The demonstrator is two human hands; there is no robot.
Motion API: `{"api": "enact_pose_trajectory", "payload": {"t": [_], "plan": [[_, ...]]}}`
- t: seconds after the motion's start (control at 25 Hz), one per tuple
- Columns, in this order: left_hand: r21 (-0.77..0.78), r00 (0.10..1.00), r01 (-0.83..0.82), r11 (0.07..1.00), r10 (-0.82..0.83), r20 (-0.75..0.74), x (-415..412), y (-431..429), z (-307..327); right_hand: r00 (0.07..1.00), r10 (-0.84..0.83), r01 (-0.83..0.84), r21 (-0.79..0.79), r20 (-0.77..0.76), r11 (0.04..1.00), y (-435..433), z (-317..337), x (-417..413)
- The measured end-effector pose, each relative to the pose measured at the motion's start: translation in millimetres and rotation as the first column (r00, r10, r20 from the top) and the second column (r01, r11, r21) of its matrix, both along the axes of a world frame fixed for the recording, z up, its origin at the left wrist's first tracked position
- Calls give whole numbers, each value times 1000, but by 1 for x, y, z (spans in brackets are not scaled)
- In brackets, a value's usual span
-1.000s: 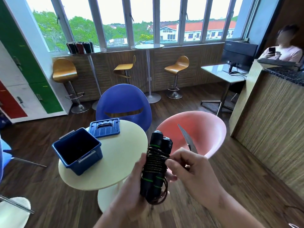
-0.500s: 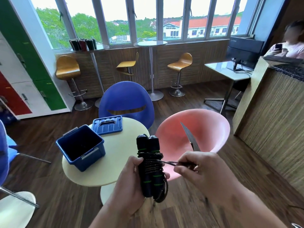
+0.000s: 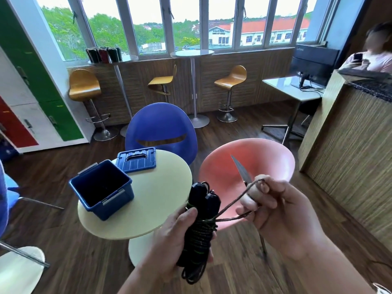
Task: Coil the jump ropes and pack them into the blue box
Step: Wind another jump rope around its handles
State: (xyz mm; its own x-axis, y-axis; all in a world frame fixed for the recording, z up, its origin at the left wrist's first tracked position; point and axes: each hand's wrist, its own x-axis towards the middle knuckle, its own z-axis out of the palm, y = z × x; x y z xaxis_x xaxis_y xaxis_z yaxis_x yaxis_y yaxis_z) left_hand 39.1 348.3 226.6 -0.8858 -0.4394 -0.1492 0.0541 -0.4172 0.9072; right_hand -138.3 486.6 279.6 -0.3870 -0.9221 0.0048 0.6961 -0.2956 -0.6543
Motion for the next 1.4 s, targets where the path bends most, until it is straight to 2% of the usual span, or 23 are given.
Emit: {"api": "enact_pose_trajectory", "payload": {"t": [0.08,0.12,0.16,0.2,0.24,0.28,0.32,0.36,0.4,0.44,0.48,0.52,0.56,0.6,0.64,0.68,0.76,0.88,0.96,1.04,1.2,1.28,1.4], "plan": [[78,1000,0,997,1,-7,2,3,-2,997,40,-43,-44,-70,998,0,5,7],[130,1000,-4,991,6,-13,3,3,-4,987,56,-61,-29,-154,998,3,8,9],[170,1000,-11,985,15,-26,6,1,-7,955,78,-72,31,-285,997,6,11,10],[194,998,-25,981,34,-44,8,-2,-9,879,116,-62,132,-462,989,9,12,10],[198,996,-48,979,61,-60,10,-4,-10,736,186,-25,248,-651,968,12,13,10],[187,993,-71,980,86,-77,12,-7,-11,543,268,18,330,-796,944,14,11,10],[174,991,-81,981,97,-88,13,-8,-11,358,331,50,372,-873,927,14,9,11],[174,992,-70,982,87,-91,13,-8,-10,219,363,60,384,-906,921,14,7,13],[199,994,-44,979,64,-91,12,-5,-8,146,359,58,370,-922,927,13,7,17],[241,994,-7,970,33,-105,10,-3,-7,140,319,60,330,-937,942,12,5,21],[286,991,35,957,5,-136,9,0,-7,231,250,62,271,-940,961,10,4,25],[329,983,77,941,-17,-180,6,3,-8,415,152,58,193,-897,979,9,3,28],[370,973,121,921,-37,-226,4,6,-9,630,57,39,104,-775,994,7,2,31],[406,965,155,901,-50,-256,2,8,-11,808,22,-12,20,-589,1000,5,1,36],[437,961,177,882,-59,-271,1,8,-14,913,60,-91,-59,-404,994,1,1,41],[465,957,193,864,-62,-283,0,9,-16,957,143,-182,-139,-252,973,-3,-1,46],[493,949,217,843,-64,-308,-3,11,-18,959,280,-280,-258,-38,925,-13,-3,54],[486,932,268,832,-97,-348,-5,10,-20,976,201,-179,-223,82,958,-20,-5,59],[474,895,350,808,-139,-425,-6,9,-23,993,107,-103,-97,43,990,-21,-2,62],[479,890,351,805,-128,-438,-6,7,-23,999,44,-44,-1,5,999,-22,0,63],[438,945,225,870,-85,-317,-7,8,-22,1000,-8,7,125,7,992,-27,-2,67],[416,952,183,891,-55,-301,-9,7,-22,999,-47,47,200,-8,979,-30,-8,68],[377,953,42,925,75,-292,-10,12,-14,938,-94,203,310,-333,929,-29,-14,66]]}}
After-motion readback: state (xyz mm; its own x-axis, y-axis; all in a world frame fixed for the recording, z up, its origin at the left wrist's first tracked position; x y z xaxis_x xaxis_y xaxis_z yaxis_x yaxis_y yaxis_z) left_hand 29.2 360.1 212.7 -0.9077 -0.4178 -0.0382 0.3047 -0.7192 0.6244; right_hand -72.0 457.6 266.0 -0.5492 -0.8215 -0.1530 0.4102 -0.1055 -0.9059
